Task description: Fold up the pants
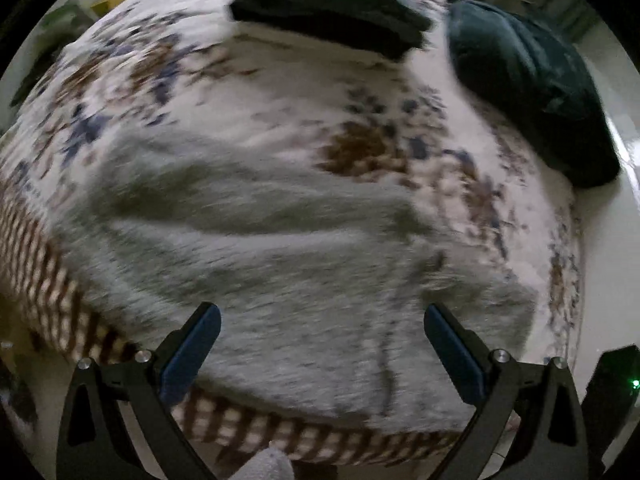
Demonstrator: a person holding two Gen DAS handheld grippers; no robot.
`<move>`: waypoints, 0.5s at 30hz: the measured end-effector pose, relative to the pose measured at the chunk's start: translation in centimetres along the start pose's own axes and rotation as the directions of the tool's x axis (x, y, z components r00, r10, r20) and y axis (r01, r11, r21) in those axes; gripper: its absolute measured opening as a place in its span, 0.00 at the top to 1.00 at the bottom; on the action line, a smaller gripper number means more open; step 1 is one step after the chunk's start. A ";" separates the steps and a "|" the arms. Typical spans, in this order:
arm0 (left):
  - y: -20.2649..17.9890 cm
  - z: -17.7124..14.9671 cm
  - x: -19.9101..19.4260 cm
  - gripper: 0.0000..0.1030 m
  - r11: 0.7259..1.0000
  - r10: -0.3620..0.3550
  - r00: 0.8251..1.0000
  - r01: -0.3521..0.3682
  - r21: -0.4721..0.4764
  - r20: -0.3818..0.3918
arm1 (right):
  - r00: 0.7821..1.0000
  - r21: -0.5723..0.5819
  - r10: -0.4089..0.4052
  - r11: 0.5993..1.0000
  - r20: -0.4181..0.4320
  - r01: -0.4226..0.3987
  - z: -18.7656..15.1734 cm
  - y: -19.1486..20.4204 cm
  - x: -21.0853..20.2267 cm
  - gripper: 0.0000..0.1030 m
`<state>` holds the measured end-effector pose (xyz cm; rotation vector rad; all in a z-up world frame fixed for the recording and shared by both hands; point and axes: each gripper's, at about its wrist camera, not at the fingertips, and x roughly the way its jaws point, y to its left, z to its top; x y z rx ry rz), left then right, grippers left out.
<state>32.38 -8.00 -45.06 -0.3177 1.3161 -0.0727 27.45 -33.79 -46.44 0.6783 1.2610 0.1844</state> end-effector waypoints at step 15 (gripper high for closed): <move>-9.7 1.5 13.0 0.89 0.960 0.006 0.991 0.032 0.278 -0.133 | 0.937 0.345 -0.337 0.872 -0.092 0.347 -2.2 -16.6 -4.3 0.11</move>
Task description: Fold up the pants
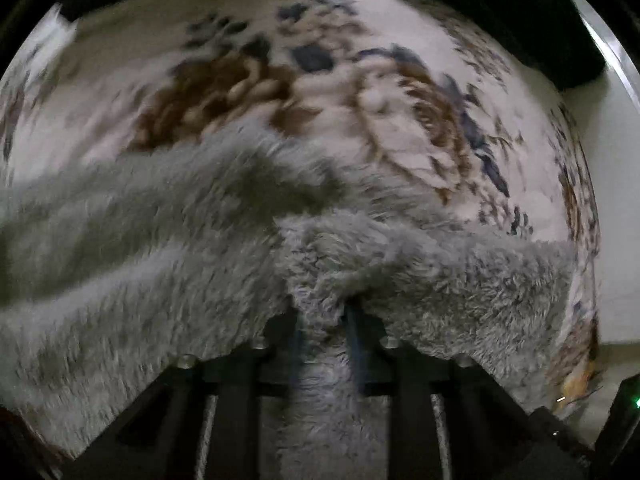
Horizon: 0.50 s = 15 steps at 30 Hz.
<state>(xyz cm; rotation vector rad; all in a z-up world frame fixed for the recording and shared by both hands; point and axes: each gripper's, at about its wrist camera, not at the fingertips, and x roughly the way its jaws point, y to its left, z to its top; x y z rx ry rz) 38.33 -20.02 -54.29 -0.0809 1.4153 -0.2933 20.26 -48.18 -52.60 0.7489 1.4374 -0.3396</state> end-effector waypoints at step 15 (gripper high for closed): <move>8.1 -2.8 -7.4 0.52 0.912 -0.267 0.960 0.279 -0.301 0.082 | 0.997 -0.011 0.040 0.999 -0.063 -0.041 -0.6 -0.3 2.2 0.11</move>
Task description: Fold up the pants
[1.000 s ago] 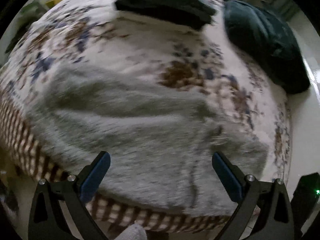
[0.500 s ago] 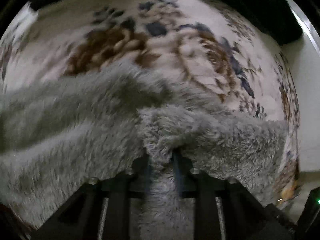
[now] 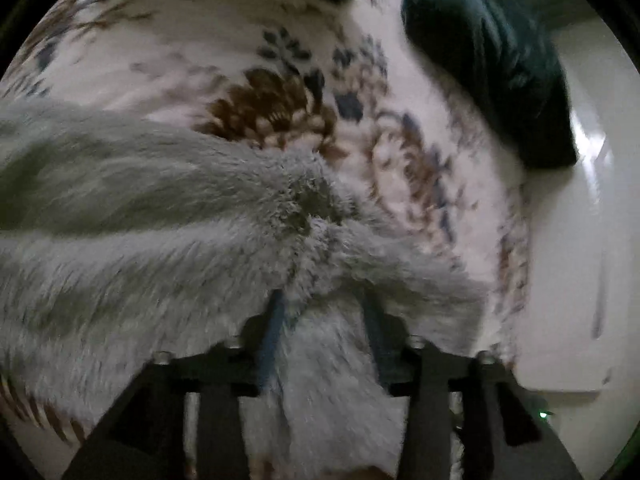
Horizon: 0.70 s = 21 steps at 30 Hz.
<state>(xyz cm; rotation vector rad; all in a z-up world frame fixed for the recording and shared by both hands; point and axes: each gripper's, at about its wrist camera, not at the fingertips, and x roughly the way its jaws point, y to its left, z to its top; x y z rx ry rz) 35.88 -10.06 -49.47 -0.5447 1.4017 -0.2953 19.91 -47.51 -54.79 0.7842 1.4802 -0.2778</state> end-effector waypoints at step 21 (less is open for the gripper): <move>-0.8 -6.3 -0.8 0.96 0.986 0.081 0.997 -0.083 0.143 0.020 | 0.997 0.002 0.004 1.000 -0.082 -0.004 -0.6 -0.3 1.0 0.11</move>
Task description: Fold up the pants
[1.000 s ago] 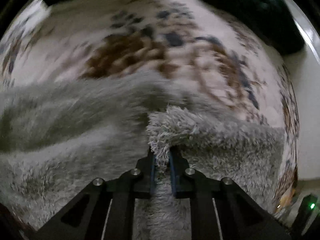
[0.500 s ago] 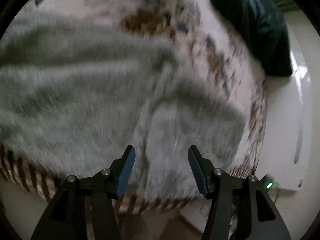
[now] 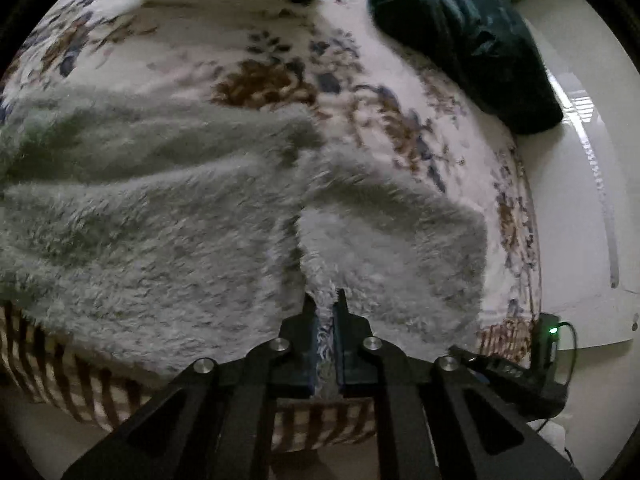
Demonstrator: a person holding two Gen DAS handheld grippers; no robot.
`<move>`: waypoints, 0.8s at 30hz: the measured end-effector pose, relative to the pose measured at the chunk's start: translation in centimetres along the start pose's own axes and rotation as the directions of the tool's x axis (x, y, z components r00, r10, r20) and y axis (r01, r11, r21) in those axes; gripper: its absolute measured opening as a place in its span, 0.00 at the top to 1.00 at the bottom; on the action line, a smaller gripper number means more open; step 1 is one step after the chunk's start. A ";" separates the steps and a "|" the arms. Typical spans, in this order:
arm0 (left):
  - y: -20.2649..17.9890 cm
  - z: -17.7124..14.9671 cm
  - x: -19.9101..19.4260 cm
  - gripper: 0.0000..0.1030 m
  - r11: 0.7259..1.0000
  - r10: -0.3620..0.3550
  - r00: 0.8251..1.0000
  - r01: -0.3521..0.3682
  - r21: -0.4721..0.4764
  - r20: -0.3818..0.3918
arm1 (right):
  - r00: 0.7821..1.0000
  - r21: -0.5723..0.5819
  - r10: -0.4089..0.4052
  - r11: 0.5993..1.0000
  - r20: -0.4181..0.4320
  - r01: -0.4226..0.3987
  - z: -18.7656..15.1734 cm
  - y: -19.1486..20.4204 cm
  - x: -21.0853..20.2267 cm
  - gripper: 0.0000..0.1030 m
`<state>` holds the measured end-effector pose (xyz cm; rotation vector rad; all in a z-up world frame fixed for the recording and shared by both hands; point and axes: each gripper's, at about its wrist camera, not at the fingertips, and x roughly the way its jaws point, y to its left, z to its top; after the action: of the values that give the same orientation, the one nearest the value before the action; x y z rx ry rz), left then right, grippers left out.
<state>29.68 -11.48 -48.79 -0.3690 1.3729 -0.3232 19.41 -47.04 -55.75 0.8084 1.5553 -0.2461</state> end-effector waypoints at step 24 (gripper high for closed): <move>21.6 -5.9 -7.2 0.06 0.720 0.148 0.918 0.156 -0.676 0.369 | 0.981 -0.314 -0.113 0.936 0.157 0.158 -1.2 15.9 -4.7 0.05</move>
<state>22.85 10.65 -52.71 -1.0156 1.0342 0.2927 27.97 -36.40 -46.32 0.4161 1.4740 -0.1358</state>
